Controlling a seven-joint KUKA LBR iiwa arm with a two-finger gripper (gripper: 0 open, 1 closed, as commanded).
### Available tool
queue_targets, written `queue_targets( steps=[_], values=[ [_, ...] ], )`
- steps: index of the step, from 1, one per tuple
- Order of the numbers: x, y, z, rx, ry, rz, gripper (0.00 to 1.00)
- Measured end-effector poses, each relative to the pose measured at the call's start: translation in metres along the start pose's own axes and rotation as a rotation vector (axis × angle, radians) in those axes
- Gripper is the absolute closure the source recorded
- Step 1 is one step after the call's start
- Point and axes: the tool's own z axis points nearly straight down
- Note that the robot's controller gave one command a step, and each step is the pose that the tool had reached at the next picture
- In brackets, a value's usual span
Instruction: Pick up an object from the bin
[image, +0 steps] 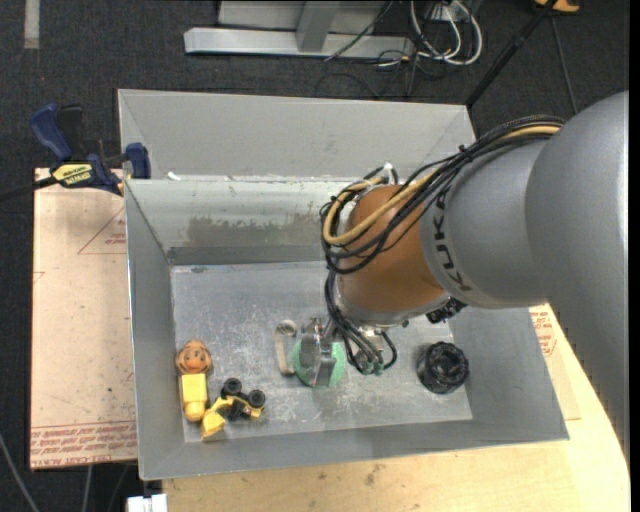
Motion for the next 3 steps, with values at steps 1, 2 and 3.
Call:
queue_targets(
  steps=[1,2,3],
  values=[
    [0.006,-0.009,-0.021,0.0,-0.001,0.015,0.0],
    [0.006,-0.009,-0.02,0.0,0.0,0.015,0.0],
    [-0.022,0.003,0.03,-0.001,-0.001,0.009,1.0]
  ],
)
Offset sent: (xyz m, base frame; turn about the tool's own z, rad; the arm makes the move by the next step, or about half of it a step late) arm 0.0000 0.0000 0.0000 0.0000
